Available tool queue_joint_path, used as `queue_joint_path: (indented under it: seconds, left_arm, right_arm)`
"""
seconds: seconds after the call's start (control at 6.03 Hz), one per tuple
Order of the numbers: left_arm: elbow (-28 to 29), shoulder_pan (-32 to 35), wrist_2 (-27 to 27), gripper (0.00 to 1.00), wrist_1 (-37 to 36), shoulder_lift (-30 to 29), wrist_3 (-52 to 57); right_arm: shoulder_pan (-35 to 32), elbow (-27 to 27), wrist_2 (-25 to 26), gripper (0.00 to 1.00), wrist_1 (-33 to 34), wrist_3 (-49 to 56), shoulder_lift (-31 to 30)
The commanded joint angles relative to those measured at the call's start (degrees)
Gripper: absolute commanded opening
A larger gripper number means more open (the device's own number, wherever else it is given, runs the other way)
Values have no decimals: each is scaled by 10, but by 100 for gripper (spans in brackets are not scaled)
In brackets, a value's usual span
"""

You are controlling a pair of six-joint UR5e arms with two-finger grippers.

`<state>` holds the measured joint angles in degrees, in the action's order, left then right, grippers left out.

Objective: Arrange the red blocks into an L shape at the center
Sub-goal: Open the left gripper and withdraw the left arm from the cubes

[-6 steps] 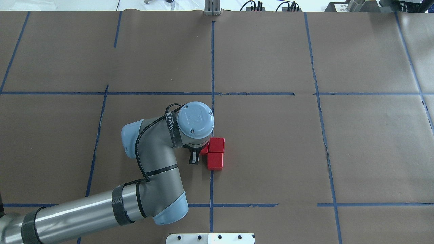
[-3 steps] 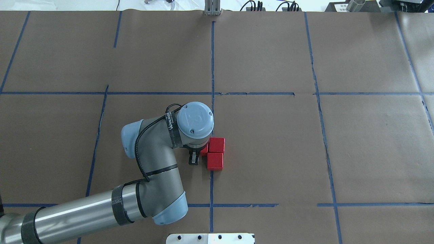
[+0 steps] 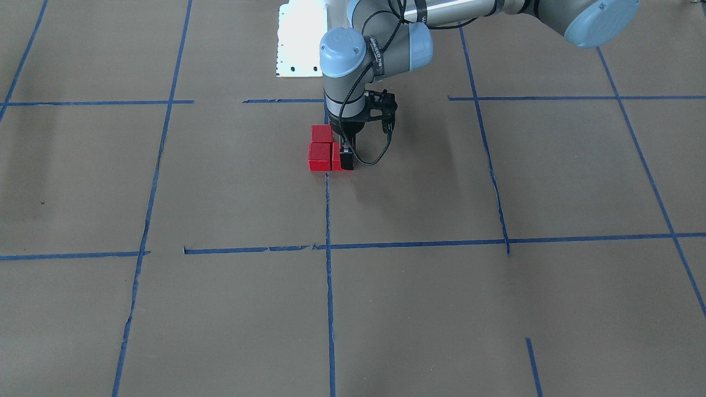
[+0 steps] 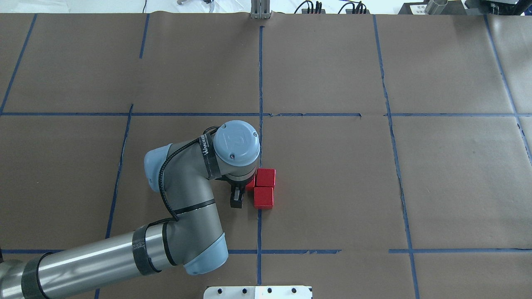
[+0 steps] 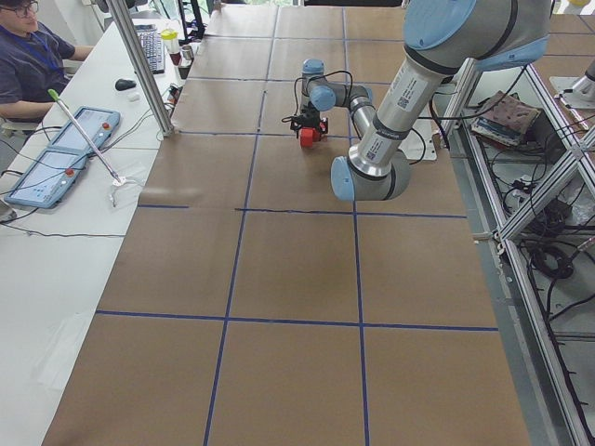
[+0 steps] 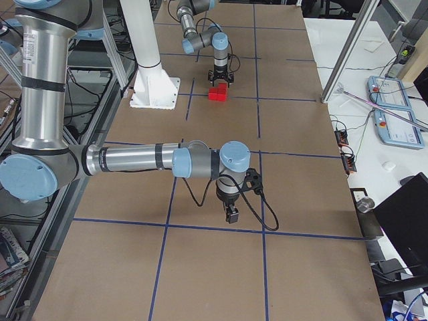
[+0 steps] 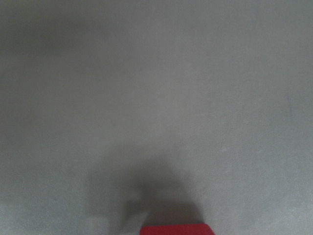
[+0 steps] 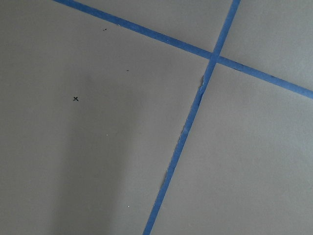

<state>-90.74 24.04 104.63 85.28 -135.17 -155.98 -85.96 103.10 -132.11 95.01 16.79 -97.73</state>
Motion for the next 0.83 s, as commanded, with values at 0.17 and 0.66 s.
queue_joint_path:
  seconds: [0.17,0.66]
  left_arm:
    - [-178,59,64,100,-67,82,214]
    - [-274,110,89,100,-67,217,622]
  right_arm:
    - [0,1,-1,99,1,-1,0]
    - [0,1,4,99,1,-33,-5]
